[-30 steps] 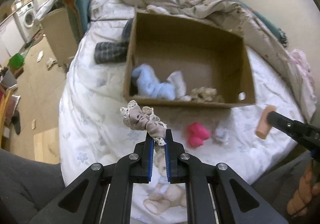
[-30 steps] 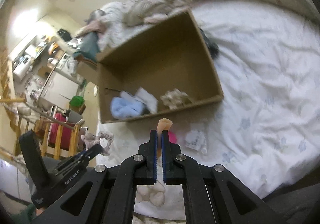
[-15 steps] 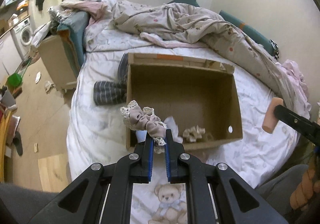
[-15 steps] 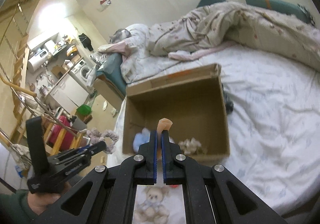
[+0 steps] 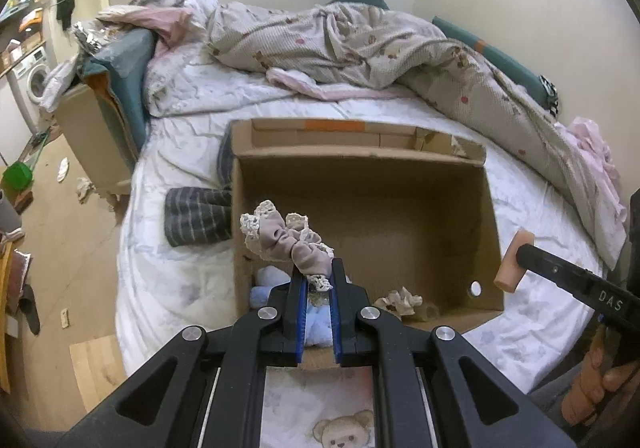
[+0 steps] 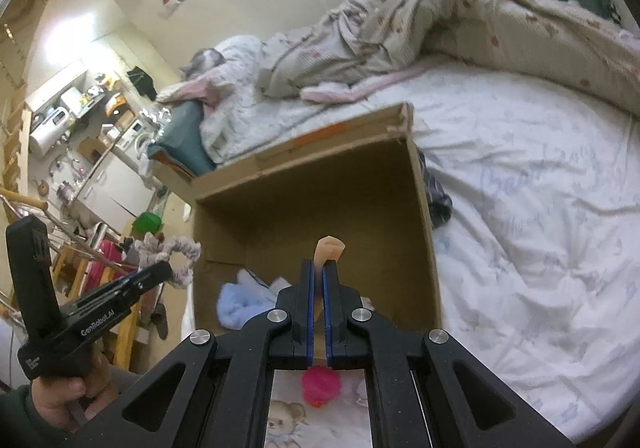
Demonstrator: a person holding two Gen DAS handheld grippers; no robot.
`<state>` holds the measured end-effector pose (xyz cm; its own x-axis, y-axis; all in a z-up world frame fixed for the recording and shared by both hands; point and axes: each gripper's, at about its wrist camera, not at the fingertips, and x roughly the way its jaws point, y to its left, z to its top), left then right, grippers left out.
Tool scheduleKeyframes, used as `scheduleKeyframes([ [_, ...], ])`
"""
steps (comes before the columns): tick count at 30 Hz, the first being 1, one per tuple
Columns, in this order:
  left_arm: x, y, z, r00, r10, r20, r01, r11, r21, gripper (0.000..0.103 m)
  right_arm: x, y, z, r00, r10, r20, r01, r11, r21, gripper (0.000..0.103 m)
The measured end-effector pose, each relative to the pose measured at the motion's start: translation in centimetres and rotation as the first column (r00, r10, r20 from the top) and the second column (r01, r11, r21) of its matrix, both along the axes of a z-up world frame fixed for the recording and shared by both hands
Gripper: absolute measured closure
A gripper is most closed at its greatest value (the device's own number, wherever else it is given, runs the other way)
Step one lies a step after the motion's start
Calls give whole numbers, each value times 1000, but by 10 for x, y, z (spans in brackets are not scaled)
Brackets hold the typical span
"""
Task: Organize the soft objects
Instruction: 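Lift the brown cloth and tan cylinder and carry both over the box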
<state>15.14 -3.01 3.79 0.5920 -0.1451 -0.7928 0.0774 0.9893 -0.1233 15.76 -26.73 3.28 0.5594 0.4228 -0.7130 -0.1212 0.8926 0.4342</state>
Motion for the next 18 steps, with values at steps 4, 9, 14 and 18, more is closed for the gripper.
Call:
scheduleKeyframes([
  [4,4,-5,-22,1000,-24,0,24,1000,-6,94,6,5,-14,999,-2,-44,1,1000,-14,97],
  [9,4,-10,-33,999,-53,5,53,998,-22,94,11,12,-33,995,5,-99,-12,998,-69,97],
  [14,3,-15,-37,997,-72,2,72,997,-5,94,19,19,-43,990,23,-137,-37,994,-102,97],
  [18,8,-15,-45,997,-67,-37,66,997,-25,94,23,29,-51,986,45,-160,-64,992,-113,97],
])
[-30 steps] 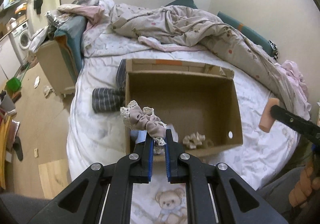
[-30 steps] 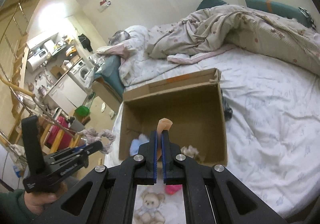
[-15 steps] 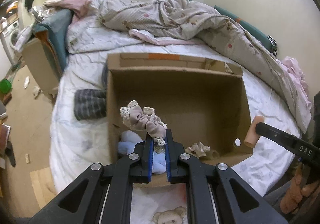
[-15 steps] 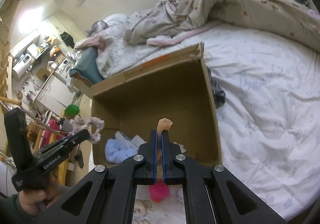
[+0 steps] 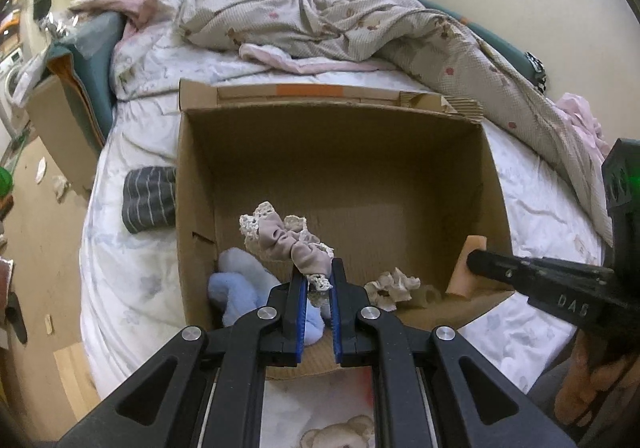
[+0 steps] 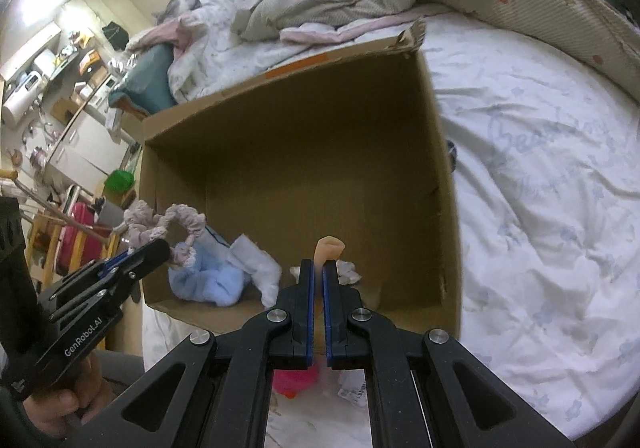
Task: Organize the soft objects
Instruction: 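Lift the brown cloth and tan cylinder and carry both over the box, then open both grippers to drop the brown cloth and tan cylinder into the box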
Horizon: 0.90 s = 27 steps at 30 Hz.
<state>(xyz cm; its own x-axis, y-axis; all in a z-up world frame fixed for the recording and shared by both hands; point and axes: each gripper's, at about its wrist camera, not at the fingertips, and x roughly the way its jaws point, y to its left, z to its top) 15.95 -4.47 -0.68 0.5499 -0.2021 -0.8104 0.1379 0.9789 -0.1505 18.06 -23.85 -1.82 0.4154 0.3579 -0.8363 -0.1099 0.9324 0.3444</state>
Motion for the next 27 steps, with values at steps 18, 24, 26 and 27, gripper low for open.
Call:
scheduleKeyframes([
  [18,2,-1,-5,999,-15,-28,13,998,-57,90,2,7,-18,998,14,-69,-15,1000,-9,97],
  [24,1,-2,-5,1000,-16,-25,15,999,-44,83,3,9,-17,997,22,-69,-23,1000,-9,97],
  [26,1,-4,-4,999,-22,-23,21,999,-43,74,3,10,-17,997,25,-68,-26,1000,-10,97],
  [27,0,-5,-3,1000,-24,-19,24,999,-39,63,3,10,-17,997,27,-68,-28,1000,-12,97],
])
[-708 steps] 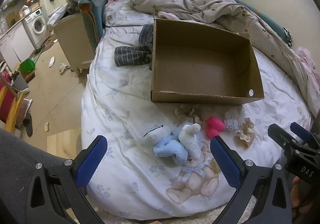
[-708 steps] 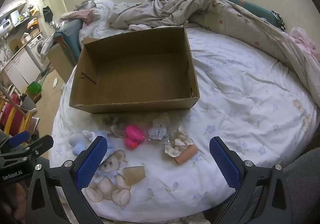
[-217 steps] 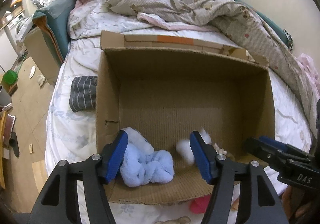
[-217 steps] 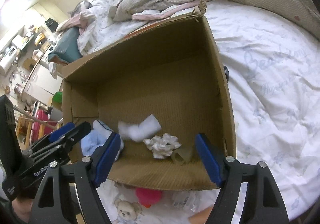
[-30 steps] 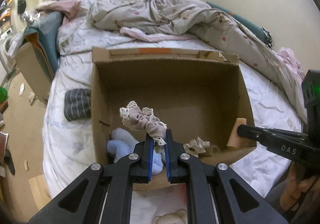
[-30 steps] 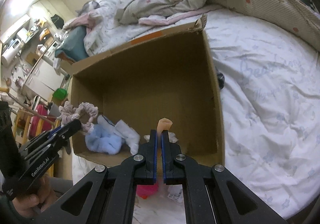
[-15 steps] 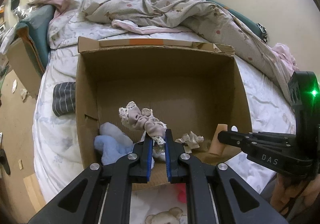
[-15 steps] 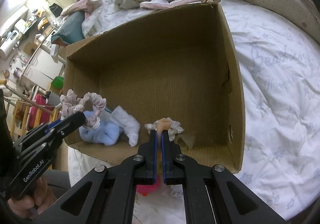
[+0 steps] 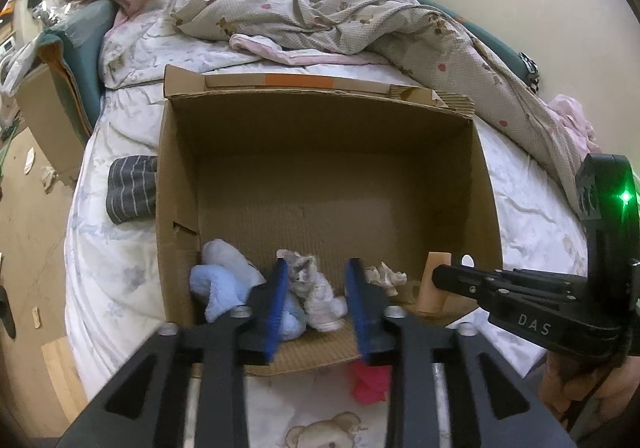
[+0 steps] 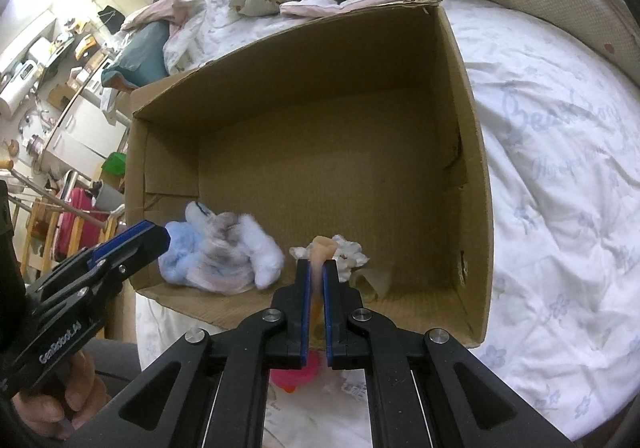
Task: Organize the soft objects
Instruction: 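Open both grippers to drop the brown cloth and tan cylinder into the box, then withdraw both open grippers from the box toward the pink toy and bag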
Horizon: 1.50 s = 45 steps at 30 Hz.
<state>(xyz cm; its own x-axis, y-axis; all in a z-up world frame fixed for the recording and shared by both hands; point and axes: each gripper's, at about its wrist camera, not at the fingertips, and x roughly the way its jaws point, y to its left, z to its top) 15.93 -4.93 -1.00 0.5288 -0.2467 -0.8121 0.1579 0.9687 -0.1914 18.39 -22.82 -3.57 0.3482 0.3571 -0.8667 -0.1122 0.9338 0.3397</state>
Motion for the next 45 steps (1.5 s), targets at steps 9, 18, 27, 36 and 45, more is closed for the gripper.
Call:
scheduleKeyframes([
  [9,-3,-2,4,999,9,33,-10,1000,23,38,2,-5,1,999,-42,10,42,999,10,77],
  [18,0,3,2,998,52,28,-53,998,27,38,2,-19,9,992,-114,55,113,993,18,26],
  [27,-4,4,4,997,54,46,-56,998,38,38,0,-18,10,992,-115,56,115,993,5,26],
  [36,-25,10,10,994,87,66,-91,994,61,38,-13,-17,17,992,-103,77,104,995,-10,26],
  [45,-48,19,8,986,157,50,-160,985,64,38,-31,-21,23,992,-87,93,90,995,-30,26],
])
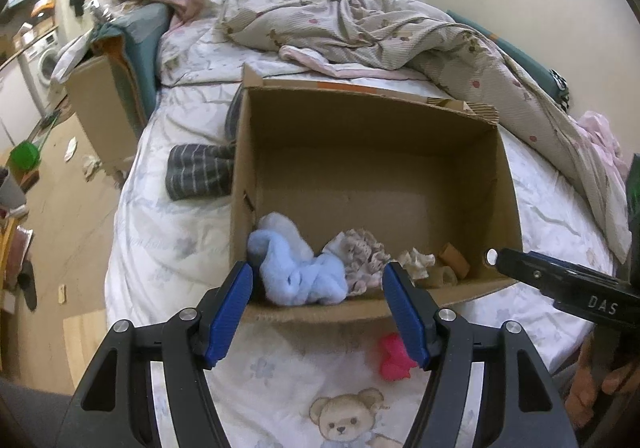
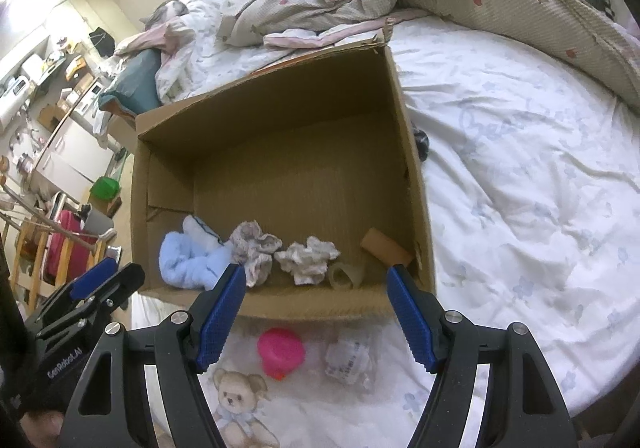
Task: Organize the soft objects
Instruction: 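Withdraw both open grippers from the box toward the pink toy and bag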
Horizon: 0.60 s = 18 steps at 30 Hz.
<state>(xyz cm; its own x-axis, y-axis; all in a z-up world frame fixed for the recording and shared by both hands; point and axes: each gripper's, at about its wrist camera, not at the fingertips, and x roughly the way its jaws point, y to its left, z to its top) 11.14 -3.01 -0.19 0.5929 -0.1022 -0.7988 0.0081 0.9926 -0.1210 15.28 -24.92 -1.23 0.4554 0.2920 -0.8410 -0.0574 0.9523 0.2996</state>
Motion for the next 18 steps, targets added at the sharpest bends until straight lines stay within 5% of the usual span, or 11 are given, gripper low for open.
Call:
scheduleKeyframes([
  [18,-33,2,-14,998,55,-40,-55,998,0,38,-36,-39,-3,996,-86,-27,87,996,29,26],
])
